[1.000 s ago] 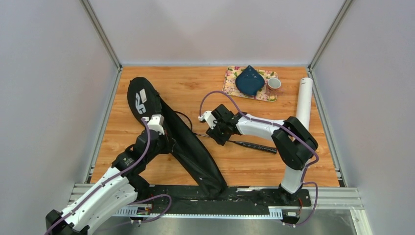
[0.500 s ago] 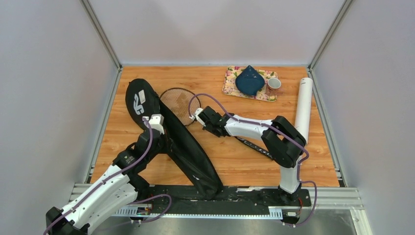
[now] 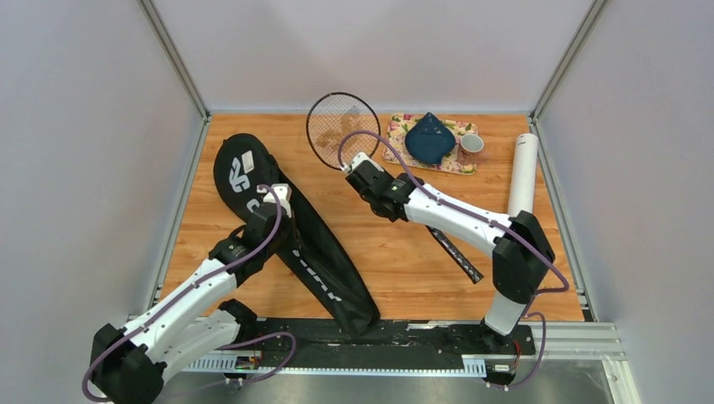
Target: Pack up the badminton gear
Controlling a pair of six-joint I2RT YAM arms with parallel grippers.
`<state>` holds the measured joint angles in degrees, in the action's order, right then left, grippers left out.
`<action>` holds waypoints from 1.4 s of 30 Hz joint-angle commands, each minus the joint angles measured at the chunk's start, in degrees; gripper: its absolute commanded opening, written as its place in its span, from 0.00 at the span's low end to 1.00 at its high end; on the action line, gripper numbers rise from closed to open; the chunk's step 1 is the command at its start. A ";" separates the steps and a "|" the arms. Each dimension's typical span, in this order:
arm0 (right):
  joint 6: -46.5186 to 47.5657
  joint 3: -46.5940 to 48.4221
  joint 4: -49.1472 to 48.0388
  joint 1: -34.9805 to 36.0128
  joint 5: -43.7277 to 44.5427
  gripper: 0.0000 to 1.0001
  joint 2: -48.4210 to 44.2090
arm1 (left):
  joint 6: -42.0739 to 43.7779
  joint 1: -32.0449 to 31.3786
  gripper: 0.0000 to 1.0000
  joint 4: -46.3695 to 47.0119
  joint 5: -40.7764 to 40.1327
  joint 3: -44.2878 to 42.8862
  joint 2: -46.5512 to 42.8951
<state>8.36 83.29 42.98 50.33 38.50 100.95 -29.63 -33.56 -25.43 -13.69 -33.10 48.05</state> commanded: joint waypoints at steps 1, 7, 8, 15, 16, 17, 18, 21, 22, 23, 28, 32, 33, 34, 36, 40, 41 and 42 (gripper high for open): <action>-1.59 -4.61 5.27 1.52 -0.35 0.00 -8.03 | 4.74 3.85 0.00 8.72 5.86 -3.37 2.83; -2.55 -12.53 5.62 7.59 -2.46 0.00 -14.55 | 8.52 6.14 0.00 10.84 12.63 -8.10 8.28; -3.69 -13.14 5.88 8.12 -3.07 0.00 -14.90 | 8.71 6.14 0.00 10.41 13.33 -8.90 8.98; -4.58 -16.31 5.27 13.04 -5.36 0.00 -14.90 | 8.27 6.14 0.00 11.19 17.64 -11.72 11.89; -4.75 -16.40 5.36 13.48 -5.45 0.00 -14.73 | 8.18 6.14 0.00 11.28 18.17 -11.55 11.89; -5.10 -16.66 5.53 13.83 -5.54 0.00 -14.64 | 8.01 6.14 0.00 11.37 18.52 -11.63 11.80; -6.24 -16.84 5.53 14.10 -6.41 0.00 -14.81 | 7.48 6.14 0.00 11.19 18.61 -11.55 11.71; -7.22 -17.90 3.61 14.19 -8.26 0.00 -15.87 | 5.99 6.14 0.00 12.94 21.24 -10.41 11.45; -7.57 -17.20 3.43 14.27 -8.44 0.00 -15.61 | 5.55 6.14 0.00 13.73 22.21 -9.53 11.45; -7.92 -16.58 3.25 14.27 -7.92 0.00 -15.26 | 5.11 6.14 0.00 14.79 24.05 -9.09 11.62; -13.45 -7.74 1.84 14.19 -7.38 0.00 -9.03 | 1.33 5.79 0.00 16.81 29.50 -7.68 12.42; -13.37 -1.56 2.38 15.15 -11.16 0.00 -3.39 | 1.59 3.60 0.00 19.11 30.48 -7.24 12.50; -12.85 -1.90 1.93 15.50 -12.12 0.00 -3.39 | 2.20 3.42 0.00 18.49 30.22 -7.85 12.59; -11.45 -2.77 1.32 15.94 -13.44 0.00 -4.17 | 2.64 3.41 0.00 17.27 29.35 -8.12 12.68; -10.56 -7.51 -0.26 16.73 -13.63 0.00 -6.01 | 4.48 3.41 0.00 15.51 27.33 -9.34 12.42; -8.54 -17.27 -4.83 17.35 -14.68 0.00 -13.56 | 6.86 3.41 0.00 13.92 25.03 -10.40 12.85; -8.54 -18.06 -5.71 17.35 -15.38 0.00 -14.10 | 6.78 3.41 0.00 14.00 25.55 -10.49 13.46; -8.54 -18.59 -6.06 17.35 -15.47 0.00 -14.55 | 6.78 3.41 0.00 14.35 26.34 -10.67 13.91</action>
<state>-1.50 67.44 42.41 67.37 24.60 91.98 -25.41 -29.78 -14.15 11.46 -39.92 61.25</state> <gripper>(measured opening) 0.026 0.024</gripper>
